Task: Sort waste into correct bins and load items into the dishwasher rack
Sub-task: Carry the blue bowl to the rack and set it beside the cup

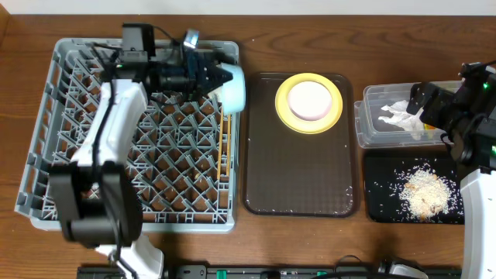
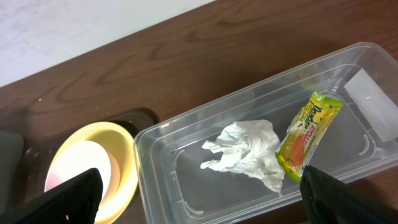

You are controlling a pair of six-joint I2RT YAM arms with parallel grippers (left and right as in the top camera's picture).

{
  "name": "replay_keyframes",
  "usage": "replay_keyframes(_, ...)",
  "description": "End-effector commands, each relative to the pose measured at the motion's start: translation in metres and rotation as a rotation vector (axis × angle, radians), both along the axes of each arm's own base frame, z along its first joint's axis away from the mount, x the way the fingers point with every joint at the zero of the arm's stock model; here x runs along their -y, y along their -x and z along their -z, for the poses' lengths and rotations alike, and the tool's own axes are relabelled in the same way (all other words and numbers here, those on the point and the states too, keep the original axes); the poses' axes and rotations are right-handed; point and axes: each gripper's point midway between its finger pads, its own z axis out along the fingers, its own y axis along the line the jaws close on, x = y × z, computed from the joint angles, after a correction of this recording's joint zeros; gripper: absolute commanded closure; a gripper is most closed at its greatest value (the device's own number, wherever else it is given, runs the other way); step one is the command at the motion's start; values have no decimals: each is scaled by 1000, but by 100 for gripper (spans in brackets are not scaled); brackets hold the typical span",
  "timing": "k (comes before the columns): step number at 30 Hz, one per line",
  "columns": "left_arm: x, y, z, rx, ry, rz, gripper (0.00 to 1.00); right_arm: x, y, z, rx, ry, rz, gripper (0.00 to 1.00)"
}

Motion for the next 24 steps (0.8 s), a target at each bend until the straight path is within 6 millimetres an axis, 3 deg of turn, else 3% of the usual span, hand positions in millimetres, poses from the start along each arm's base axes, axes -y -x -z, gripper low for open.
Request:
replay_keyframes(1,-12,-6,13,-45,48,-7,93,1,-1,-8,18,11,-6,1)
replay_keyframes(10,-38,-15,52,-103,-25,-90,94,1,-1,-8,18,11,-6,1)
replay_keyframes(14,-40,-16,57,-95,-52,-98,92,1,-1,-8,18,11,-6,1)
replay_keyframes(18,-43,-19,64,-97,-95,-119,73,1,-1,-8,18,11,-6,1)
replay_keyframes(21,-47,-20,70,-87,-133,-132,51,1,-1,-8,18,11,-6,1)
replay_keyframes(24,-51,-22,72,-90,-147,-146,46,1,-1,-8,18,11,-6,1)
